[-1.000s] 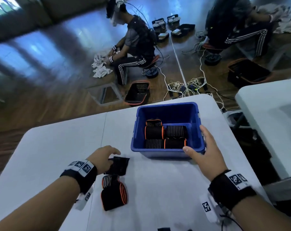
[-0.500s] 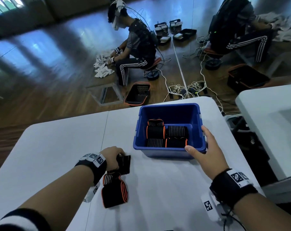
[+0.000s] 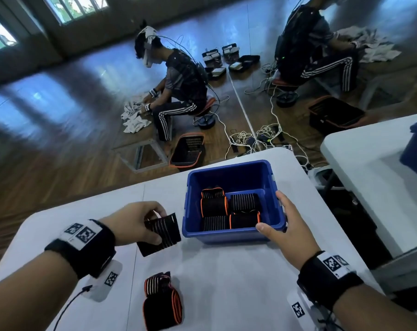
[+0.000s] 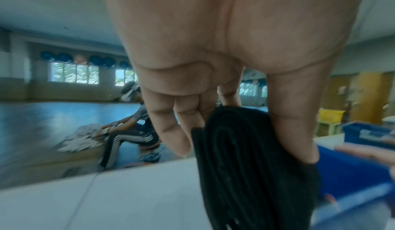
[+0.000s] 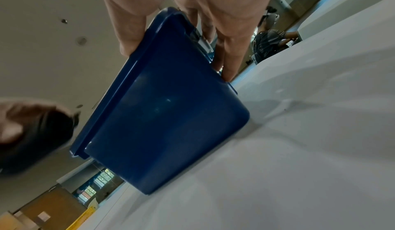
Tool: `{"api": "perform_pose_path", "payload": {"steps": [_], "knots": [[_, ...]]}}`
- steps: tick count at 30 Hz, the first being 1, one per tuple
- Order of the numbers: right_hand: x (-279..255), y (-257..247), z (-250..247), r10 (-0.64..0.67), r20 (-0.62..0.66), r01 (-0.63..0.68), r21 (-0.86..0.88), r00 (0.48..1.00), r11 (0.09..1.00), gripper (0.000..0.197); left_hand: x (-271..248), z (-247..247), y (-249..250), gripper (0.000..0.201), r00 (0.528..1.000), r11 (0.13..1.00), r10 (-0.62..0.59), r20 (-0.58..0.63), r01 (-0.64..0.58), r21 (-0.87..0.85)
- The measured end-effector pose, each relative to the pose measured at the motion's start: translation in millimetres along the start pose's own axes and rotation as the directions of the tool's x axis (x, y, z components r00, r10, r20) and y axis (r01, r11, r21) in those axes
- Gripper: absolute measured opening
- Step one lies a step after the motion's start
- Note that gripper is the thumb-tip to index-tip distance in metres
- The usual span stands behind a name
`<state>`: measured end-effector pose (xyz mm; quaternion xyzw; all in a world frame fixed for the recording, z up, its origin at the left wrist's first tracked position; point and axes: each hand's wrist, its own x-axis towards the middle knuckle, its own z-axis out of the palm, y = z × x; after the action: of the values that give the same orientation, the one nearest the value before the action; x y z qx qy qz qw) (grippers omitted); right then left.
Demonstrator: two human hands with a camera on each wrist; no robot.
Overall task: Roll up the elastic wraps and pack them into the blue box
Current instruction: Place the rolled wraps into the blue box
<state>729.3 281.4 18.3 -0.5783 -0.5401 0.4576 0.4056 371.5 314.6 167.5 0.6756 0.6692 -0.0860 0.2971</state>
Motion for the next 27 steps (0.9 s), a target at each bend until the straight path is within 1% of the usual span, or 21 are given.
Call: {"api": "perform_pose_path", "payload": {"steps": [3,5,7,9,12,14,16,22,25,27], "knots": [[0.1,0.7,-0.2,0.006,0.005,-0.006,0.014,1.0,1.0,0.094,4.1,-28.1,36.3,0.04,0.993,0.997,0.077,-0.086,-0.079,-0.018],[-0.6,-1.0,0.7,0.01,0.008,-0.01,0.028,1.0,1.0,0.094,20.9,-33.2,60.9,0.039,0.985,0.992,0.121,-0.122,-0.114,0.062],[-1.3,-4.3,0.7,0.016,0.014,-0.017,0.067,1.0,0.998,0.092,45.7,-28.1,83.1,0.041,0.98,0.974,0.178,-0.086,-0.163,0.159],[-1.8,-5.3,0.1,0.018,0.019,-0.02,0.091,1.0,0.996,0.09,74.0,-14.6,101.7,0.043,0.979,0.954,0.203,-0.017,-0.193,0.228],[-2.2,-6.4,-0.9,0.026,0.018,-0.028,0.09,0.999,0.996,0.09,108.0,9.0,121.5,0.045,0.983,0.912,0.155,0.097,-0.18,0.368],[-2.8,-7.3,-0.6,0.028,0.017,-0.03,0.084,0.999,0.996,0.09,122.8,22.5,129.9,0.042,0.979,0.871,0.098,0.179,-0.172,0.461],[-3.1,-7.5,-1.2,0.021,0.012,-0.022,0.08,1.0,0.997,0.088,131.6,32.4,137.1,0.038,0.971,0.837,0.07,0.228,-0.182,0.517],[-1.5,-4.5,-2.1,0.01,0.003,-0.01,0.066,1.0,0.998,0.09,142.2,53.6,140.3,0.037,0.964,0.786,0.048,0.262,-0.199,0.586],[-1.2,-3.7,-2.1,0.005,0.004,-0.005,0.065,1.0,0.998,0.09,146.5,55.9,137.8,0.029,0.963,0.796,0.04,0.265,-0.191,0.574],[-0.9,-2.7,-2.0,0.008,0.009,-0.009,0.059,1.0,0.998,0.089,146.5,55.0,137.8,0.027,0.962,0.797,0.048,0.268,-0.198,0.571]]}}
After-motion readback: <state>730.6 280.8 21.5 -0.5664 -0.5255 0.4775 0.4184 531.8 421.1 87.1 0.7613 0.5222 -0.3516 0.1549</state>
